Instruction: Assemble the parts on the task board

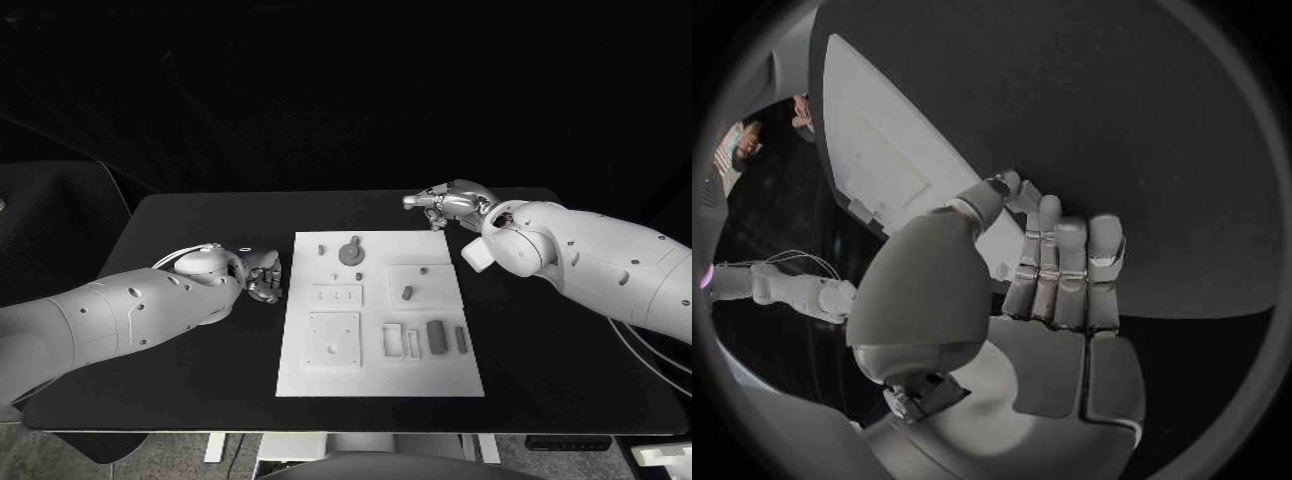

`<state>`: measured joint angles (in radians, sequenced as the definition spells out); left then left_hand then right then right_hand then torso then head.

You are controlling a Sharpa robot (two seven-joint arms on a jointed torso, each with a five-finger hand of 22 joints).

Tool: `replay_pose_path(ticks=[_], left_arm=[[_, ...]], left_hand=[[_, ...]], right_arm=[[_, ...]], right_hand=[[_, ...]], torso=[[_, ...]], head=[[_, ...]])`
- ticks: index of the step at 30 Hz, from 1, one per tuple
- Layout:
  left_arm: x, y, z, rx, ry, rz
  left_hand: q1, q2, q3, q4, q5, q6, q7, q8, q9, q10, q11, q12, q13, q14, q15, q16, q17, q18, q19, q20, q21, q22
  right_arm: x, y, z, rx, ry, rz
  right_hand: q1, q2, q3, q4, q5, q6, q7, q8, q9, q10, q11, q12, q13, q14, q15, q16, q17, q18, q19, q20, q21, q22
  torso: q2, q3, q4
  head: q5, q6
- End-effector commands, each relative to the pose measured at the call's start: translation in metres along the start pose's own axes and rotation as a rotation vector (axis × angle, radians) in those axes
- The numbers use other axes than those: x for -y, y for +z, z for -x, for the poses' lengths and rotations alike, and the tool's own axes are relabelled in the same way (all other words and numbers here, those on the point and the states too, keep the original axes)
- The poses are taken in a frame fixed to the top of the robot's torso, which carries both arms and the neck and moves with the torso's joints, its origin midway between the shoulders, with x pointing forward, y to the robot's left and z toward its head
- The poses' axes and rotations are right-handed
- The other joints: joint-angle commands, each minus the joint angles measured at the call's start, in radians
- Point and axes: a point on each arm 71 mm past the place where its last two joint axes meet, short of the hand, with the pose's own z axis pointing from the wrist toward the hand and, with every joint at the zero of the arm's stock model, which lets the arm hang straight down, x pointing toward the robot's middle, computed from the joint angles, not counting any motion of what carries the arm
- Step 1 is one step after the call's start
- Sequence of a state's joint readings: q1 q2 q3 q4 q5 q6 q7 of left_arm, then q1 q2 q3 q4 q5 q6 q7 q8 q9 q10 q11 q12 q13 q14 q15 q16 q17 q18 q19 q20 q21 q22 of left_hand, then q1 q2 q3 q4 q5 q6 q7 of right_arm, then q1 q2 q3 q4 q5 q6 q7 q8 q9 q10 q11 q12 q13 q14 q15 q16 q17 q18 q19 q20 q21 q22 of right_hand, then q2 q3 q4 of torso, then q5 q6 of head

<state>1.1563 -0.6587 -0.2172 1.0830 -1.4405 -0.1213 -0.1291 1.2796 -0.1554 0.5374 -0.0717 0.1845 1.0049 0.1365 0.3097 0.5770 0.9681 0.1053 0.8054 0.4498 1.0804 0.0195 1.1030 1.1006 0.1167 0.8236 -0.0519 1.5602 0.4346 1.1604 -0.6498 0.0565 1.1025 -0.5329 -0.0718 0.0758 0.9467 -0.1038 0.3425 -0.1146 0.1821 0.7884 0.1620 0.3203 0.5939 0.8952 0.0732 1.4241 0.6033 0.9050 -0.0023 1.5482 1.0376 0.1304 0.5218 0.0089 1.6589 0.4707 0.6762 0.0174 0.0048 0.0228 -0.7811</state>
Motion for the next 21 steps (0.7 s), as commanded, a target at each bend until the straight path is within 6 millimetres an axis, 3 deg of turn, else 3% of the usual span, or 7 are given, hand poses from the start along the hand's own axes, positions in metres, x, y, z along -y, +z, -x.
replay_pose_path(ticks=[1,14,21], left_arm=[[-0.018,-0.005,-0.027,-0.105,-0.060,0.052],[-0.034,-0.012,-0.020,-0.098,-0.341,0.052],[-0.030,-0.013,0.001,-0.086,-0.523,-0.017]], left_hand=[[0.052,0.088,0.037,0.012,0.003,0.014,-0.001,0.011,-0.060,-0.006,0.000,0.012,0.005,-0.007,-0.001,0.009,0.004,0.006,-0.004,-0.001,0.006,0.003],[0.021,0.088,0.060,0.033,0.000,0.035,-0.006,0.021,-0.055,-0.004,-0.012,0.021,0.006,0.002,-0.001,0.024,0.012,0.006,0.004,-0.001,0.022,0.010],[0.000,0.076,0.061,0.045,-0.002,0.035,-0.005,0.021,-0.055,-0.005,-0.014,0.020,0.004,0.007,-0.001,0.031,0.014,0.007,0.007,-0.002,0.030,0.013]], right_arm=[[-0.001,-0.001,-0.002,-0.013,-0.020,0.014],[-0.007,-0.005,-0.011,-0.011,-0.174,0.088],[-0.011,-0.008,-0.020,-0.024,-0.275,0.131]], right_hand=[[0.005,0.002,-0.006,0.001,0.000,0.002,0.004,0.006,0.001,-0.008,0.001,0.005,-0.002,-0.006,-0.004,0.003,-0.002,0.002,-0.007,-0.001,0.105,0.000],[0.047,0.019,0.007,-0.011,0.002,0.008,0.003,0.009,0.003,-0.005,-0.002,0.008,-0.002,-0.003,-0.006,0.006,-0.002,0.005,-0.006,-0.004,0.108,0.001],[0.060,0.019,0.010,-0.014,0.002,0.010,0.003,0.011,0.003,-0.003,-0.003,0.009,-0.002,-0.002,-0.006,0.007,-0.002,0.006,-0.005,-0.004,0.109,0.001]], torso=[[0.000,-0.0001,0.0005],[-0.001,0.0011,0.0003],[0.000,0.0004,-0.0002]], head=[[0.000,0.002],[-0.002,0.013],[0.000,0.019]])
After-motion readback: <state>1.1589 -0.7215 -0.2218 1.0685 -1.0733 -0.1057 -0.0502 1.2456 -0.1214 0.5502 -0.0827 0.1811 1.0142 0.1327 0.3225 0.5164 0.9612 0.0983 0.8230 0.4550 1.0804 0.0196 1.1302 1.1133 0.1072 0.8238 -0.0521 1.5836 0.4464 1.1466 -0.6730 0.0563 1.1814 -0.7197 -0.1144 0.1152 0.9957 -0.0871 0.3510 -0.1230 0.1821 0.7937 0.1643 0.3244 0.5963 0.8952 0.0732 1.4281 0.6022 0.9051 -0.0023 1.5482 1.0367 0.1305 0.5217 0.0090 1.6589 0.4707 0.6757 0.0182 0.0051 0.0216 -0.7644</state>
